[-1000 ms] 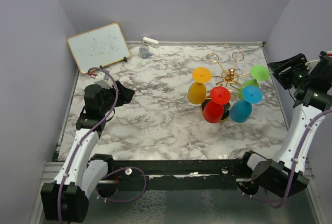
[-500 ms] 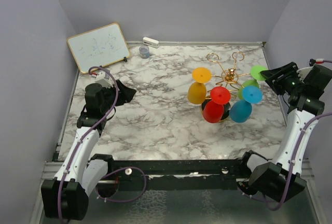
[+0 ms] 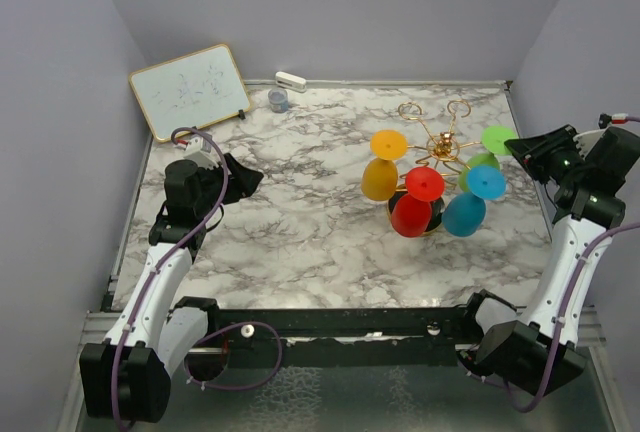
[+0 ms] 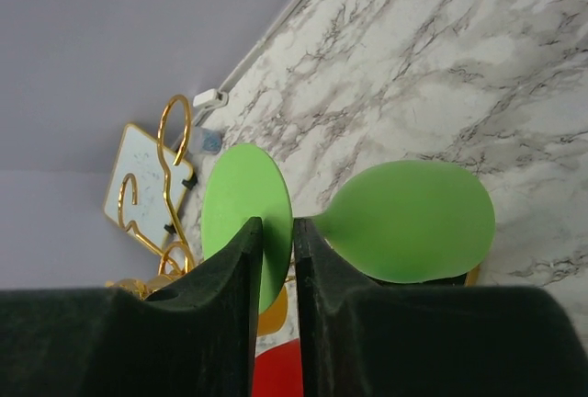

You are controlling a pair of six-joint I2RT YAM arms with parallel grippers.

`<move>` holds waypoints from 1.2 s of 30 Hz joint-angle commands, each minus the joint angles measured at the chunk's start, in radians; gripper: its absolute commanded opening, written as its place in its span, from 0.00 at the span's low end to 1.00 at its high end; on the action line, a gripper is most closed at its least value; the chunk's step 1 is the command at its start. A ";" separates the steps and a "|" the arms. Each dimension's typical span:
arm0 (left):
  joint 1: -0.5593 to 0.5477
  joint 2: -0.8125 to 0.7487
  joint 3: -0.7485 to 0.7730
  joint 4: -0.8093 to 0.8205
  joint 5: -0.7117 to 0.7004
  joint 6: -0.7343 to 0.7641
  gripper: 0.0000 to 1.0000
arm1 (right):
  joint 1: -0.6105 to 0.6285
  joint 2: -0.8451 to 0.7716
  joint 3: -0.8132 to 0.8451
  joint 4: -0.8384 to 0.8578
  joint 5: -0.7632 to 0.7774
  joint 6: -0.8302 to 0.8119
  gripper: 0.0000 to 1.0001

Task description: Take the wine glass off the wine glass rack

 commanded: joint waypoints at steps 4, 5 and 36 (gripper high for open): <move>-0.004 0.000 -0.008 0.027 0.029 -0.007 0.59 | -0.005 -0.024 0.021 0.013 0.000 0.016 0.10; -0.004 -0.001 -0.009 0.027 0.028 -0.008 0.59 | -0.005 -0.024 0.027 0.008 0.001 0.017 0.07; -0.006 -0.003 -0.019 0.040 0.039 -0.025 0.59 | -0.005 -0.081 -0.087 0.229 -0.282 0.263 0.01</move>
